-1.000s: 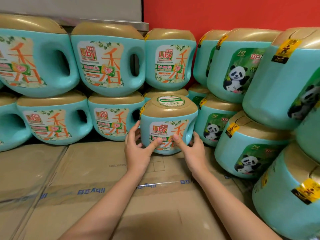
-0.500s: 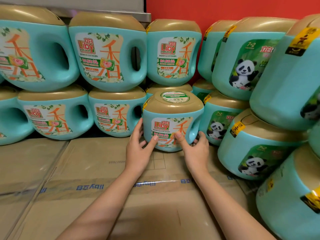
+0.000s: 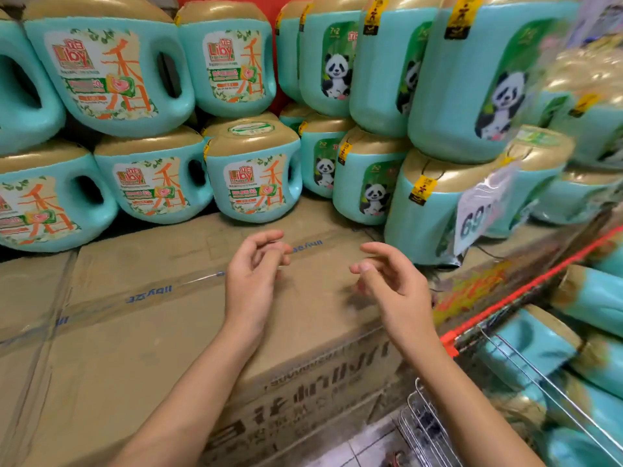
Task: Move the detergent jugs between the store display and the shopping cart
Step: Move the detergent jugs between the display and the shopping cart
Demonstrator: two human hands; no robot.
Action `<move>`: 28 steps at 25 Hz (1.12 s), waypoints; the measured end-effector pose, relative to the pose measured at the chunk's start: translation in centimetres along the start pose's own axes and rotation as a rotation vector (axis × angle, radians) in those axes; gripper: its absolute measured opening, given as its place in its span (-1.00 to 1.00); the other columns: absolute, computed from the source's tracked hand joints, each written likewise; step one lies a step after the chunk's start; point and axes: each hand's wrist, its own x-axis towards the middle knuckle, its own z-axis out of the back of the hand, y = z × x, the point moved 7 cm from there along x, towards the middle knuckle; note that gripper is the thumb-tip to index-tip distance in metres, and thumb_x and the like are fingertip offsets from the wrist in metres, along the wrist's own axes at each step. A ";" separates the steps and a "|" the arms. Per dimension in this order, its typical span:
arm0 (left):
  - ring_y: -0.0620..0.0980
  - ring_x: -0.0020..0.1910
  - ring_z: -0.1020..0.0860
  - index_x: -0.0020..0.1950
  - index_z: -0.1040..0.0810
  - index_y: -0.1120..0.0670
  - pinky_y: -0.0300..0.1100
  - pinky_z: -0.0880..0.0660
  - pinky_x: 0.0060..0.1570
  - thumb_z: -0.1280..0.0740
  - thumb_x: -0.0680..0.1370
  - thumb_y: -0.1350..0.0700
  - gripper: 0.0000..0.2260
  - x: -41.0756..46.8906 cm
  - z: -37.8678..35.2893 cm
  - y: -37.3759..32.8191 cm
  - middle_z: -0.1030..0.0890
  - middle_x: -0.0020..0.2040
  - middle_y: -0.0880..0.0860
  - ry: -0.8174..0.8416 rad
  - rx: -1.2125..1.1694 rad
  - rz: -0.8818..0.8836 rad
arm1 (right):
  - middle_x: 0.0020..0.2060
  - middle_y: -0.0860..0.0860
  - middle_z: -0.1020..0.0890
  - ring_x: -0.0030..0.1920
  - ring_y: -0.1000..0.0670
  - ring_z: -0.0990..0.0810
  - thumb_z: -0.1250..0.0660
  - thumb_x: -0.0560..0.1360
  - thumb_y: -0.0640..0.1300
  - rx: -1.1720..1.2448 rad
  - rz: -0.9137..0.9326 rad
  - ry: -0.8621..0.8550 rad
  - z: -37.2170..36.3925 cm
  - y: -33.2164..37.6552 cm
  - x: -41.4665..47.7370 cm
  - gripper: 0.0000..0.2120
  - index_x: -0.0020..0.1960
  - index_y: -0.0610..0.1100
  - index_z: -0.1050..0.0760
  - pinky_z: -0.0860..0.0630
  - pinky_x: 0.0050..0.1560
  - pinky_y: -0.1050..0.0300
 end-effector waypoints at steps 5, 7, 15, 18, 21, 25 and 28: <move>-0.23 -0.34 -0.53 0.01 -0.58 0.13 -0.38 -0.45 -0.31 -0.24 0.59 0.29 -0.86 -9.7 -7.5 1.8 -0.65 -0.33 -0.08 0.305 -0.077 0.128 | -0.32 -0.03 -0.65 -0.36 0.13 -0.57 -0.27 0.56 -0.31 0.037 -0.114 -0.383 12.8 -1.4 -11.0 -0.85 -0.02 -0.11 -0.55 -0.48 -0.33 0.37; -0.24 -0.35 -0.53 -0.01 -0.58 0.12 -0.39 -0.44 -0.32 -0.24 0.59 0.31 -0.84 -12.3 -10.9 3.6 -0.65 -0.34 -0.08 0.408 -0.075 0.196 | -0.34 -0.06 -0.63 -0.39 0.12 -0.55 -0.24 0.56 -0.35 0.015 -0.173 -0.518 17.5 -2.5 -13.9 -0.82 -0.04 -0.13 -0.55 -0.48 -0.35 0.36; -0.19 -0.34 -0.52 -0.05 -0.59 0.10 -0.36 -0.40 -0.36 -0.26 0.57 0.33 -0.83 -15.3 -27.9 10.5 -0.63 -0.26 0.02 0.698 0.020 0.361 | -0.33 -0.10 -0.62 -0.44 0.15 -0.53 -0.26 0.54 -0.36 -0.110 -0.340 -0.814 33.2 -7.0 -16.8 -0.83 -0.04 -0.13 -0.53 -0.43 -0.40 0.36; -0.10 -0.27 -0.54 -0.06 -0.58 0.06 -0.25 -0.42 -0.27 -0.28 0.57 0.29 -0.84 -14.3 -35.1 13.5 -0.63 -0.22 0.05 0.742 0.077 0.375 | -0.29 -0.10 -0.61 -0.42 0.14 -0.55 -0.27 0.54 -0.35 -0.150 -0.364 -0.889 39.1 -8.6 -14.7 -0.86 0.01 -0.15 -0.53 -0.43 -0.37 0.35; -0.05 -0.16 -0.55 -0.05 -0.56 0.00 -0.19 -0.43 -0.20 -0.28 0.59 0.18 -0.90 -13.3 -42.2 17.2 -0.61 -0.14 0.05 0.787 0.143 0.455 | -0.20 -0.11 -0.60 -0.28 0.02 -0.58 -0.28 0.55 -0.26 -0.207 -0.400 -0.917 45.2 -10.6 -10.8 -0.90 0.04 -0.12 -0.51 -0.48 -0.22 0.18; -0.03 -0.21 -0.45 0.01 -0.50 0.07 -0.18 -0.36 -0.29 -0.33 0.56 -0.05 -0.80 -12.1 -49.6 21.6 -0.50 -0.14 0.03 0.833 0.176 0.646 | -0.08 0.01 -0.55 0.00 -0.07 -0.56 -0.27 0.58 -0.08 -0.277 -0.494 -0.871 52.3 -14.6 -4.5 -0.70 0.29 -0.11 -0.40 -0.47 0.09 -0.03; -0.12 -0.13 -0.47 0.22 -0.41 -0.03 -0.10 -0.44 -0.06 -0.37 0.50 -0.16 -0.62 -12.0 -53.1 23.8 -0.50 -0.06 -0.10 0.808 0.151 0.785 | 0.18 0.02 -0.48 0.14 0.01 -0.46 -0.24 0.59 0.07 -0.195 -0.559 -0.802 55.1 -18.3 -0.8 -0.54 0.43 -0.04 -0.27 -0.37 0.14 0.07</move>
